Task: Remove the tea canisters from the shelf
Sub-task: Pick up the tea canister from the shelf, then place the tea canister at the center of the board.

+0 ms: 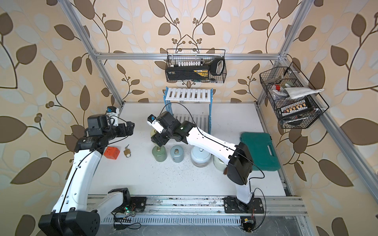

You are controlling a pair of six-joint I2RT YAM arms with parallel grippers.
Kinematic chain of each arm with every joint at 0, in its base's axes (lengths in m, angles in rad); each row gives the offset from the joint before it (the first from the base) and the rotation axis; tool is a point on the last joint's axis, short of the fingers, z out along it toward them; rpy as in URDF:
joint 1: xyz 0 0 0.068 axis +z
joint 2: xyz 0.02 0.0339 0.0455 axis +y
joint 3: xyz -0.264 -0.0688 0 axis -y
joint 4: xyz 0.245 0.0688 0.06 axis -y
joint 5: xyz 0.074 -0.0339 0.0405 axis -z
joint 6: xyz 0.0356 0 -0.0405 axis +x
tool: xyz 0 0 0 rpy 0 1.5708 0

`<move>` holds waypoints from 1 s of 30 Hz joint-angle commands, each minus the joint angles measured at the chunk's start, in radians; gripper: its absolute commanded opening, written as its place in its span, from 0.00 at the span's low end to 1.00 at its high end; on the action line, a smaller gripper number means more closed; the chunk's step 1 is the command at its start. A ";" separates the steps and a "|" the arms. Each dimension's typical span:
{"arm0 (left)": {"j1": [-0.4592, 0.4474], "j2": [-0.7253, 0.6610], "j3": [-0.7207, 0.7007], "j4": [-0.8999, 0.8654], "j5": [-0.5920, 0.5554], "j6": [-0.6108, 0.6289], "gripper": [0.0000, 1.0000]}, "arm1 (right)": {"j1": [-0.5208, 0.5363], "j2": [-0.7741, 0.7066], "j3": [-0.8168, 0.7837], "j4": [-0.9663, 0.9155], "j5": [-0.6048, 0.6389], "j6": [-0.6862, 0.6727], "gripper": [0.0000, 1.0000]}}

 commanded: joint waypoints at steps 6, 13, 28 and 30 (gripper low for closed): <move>0.040 -0.014 0.040 0.012 -0.141 -0.051 0.99 | 0.046 0.164 0.238 0.024 -0.055 0.052 0.29; 0.072 0.003 0.085 -0.013 -0.190 -0.078 0.99 | 0.072 0.310 0.384 0.019 -0.070 0.066 0.29; 0.076 0.019 0.107 -0.035 -0.200 -0.091 0.99 | 0.101 0.528 0.524 0.047 -0.036 0.053 0.29; 0.075 0.019 0.090 -0.015 -0.191 -0.090 0.99 | 0.108 0.545 0.526 0.052 -0.025 0.039 0.29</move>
